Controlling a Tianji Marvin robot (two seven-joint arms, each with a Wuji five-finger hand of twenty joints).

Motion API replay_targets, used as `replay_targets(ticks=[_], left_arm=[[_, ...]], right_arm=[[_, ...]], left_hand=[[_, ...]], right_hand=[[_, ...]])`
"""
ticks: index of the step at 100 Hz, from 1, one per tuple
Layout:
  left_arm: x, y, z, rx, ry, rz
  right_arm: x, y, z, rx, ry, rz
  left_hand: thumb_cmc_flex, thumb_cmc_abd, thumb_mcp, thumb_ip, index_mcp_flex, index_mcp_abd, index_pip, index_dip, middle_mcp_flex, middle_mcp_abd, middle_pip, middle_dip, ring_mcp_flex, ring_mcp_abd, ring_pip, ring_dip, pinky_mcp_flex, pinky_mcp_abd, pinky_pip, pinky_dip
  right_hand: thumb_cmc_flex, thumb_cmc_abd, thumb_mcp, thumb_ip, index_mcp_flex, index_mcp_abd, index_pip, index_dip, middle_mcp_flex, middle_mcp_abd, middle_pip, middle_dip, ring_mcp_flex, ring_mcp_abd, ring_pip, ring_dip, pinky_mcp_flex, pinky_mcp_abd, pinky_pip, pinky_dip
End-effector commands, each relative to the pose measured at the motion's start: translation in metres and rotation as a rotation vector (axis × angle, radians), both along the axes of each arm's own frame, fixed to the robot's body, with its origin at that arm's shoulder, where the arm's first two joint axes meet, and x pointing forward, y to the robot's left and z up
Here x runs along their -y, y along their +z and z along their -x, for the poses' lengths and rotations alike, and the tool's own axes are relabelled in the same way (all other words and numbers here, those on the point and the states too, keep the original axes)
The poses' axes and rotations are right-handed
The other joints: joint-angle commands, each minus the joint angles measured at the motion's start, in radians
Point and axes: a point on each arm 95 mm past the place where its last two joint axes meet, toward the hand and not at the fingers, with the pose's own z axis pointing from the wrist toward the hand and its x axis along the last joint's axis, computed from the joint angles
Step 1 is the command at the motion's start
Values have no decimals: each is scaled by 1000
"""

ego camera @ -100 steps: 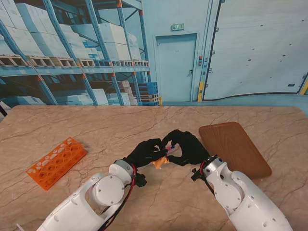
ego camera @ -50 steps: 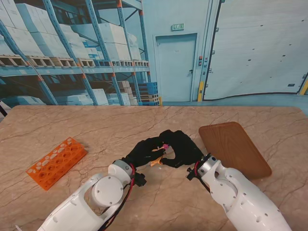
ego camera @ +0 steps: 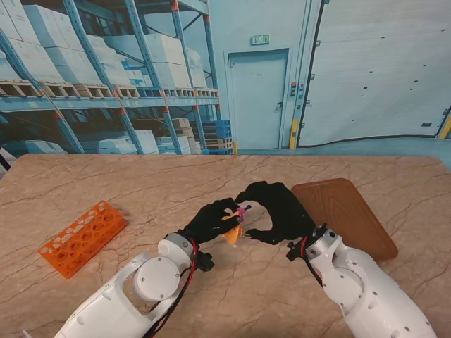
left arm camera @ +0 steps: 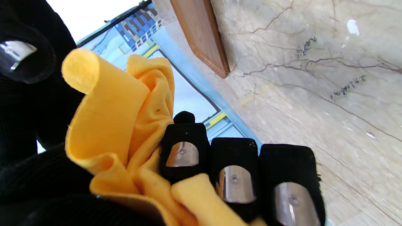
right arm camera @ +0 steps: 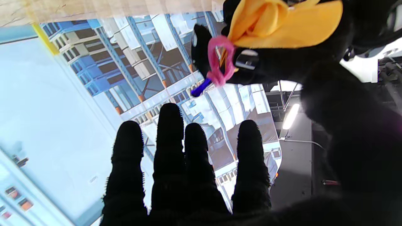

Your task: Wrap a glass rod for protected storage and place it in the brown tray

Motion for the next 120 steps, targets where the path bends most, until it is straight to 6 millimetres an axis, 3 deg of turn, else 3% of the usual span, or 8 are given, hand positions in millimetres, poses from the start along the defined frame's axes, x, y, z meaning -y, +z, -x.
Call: replay_targets(ticks=[1,22,30,61,70,82,100,120], left_arm=[[2,1,2,-3,-3,10],[1,3,1,12,1,17],[1,4,0,27,0,31],[0,13,-6,71,9,70],[1,18,-9,96,12,76],[2,25,-16,128,6,63],[5,35,-25,70,2,89],[14,44,-33,-6,16,165]], right_arm=[[3,1,3,4,-15,-14],[12,3,7,-12,-95,-66],[13,0,7,-65,-138,-105],[8,-16,2,-325,-217,-199],[5,-20,1,-390,-224,-231],[1,-23,-1,-447,-228,-268],[-2,-26,-2,-529,-231,-287],[-9,-33,-4,-659,-225,-315]], left_hand=[[-13,48,81,108,-38,-34,-29,6,3,-38,66,26,27,-11,71,4,17,-57,252,-4],[-26,43,92,182,-29,-37,-7,25,-8,-29,62,29,26,1,60,7,16,-46,252,-11],[8,-24,126,96,-31,-38,72,36,-23,-6,50,39,26,15,44,21,14,-36,252,-28],[62,-25,92,-16,-53,-42,176,189,-57,3,18,47,21,26,19,33,14,-43,252,-47],[142,35,-15,-108,-119,-75,182,256,-124,-3,-28,65,-59,31,-66,97,3,-25,252,-190],[209,120,-152,-109,-207,-103,188,344,-213,-47,-79,68,-146,-4,-166,128,-58,-23,211,-346],[302,184,-300,-72,-268,-107,165,375,-278,-66,-85,78,-217,-12,-218,152,-158,-10,132,-313],[542,260,-571,-181,-337,-127,138,368,-393,-32,-162,98,-560,80,-605,146,-673,121,-388,-106]], right_hand=[[-30,-15,23,-14,-15,-19,-11,-5,-26,-19,-23,-12,-14,-14,-21,-16,-7,-29,7,-10],[28,151,-113,44,25,11,-10,-2,13,-13,-24,-6,15,-15,-20,-7,15,-29,1,6],[27,169,-110,53,39,25,-11,-3,26,-10,-20,-5,23,-11,-13,-4,19,-27,4,8],[28,175,-92,61,118,45,-28,-5,79,6,-29,-7,43,6,-6,2,24,-17,11,13],[25,179,-96,60,132,48,-31,-4,85,9,-30,-6,45,11,-7,2,23,-16,10,13],[15,194,-101,62,156,49,-33,-1,100,13,-32,-5,52,16,-6,5,24,-13,11,15],[-1,211,-94,70,233,51,-43,10,163,21,-44,-1,81,33,-4,13,31,0,11,21],[2,210,-111,67,244,59,-60,15,166,27,-53,3,70,46,-11,17,18,4,4,25]])
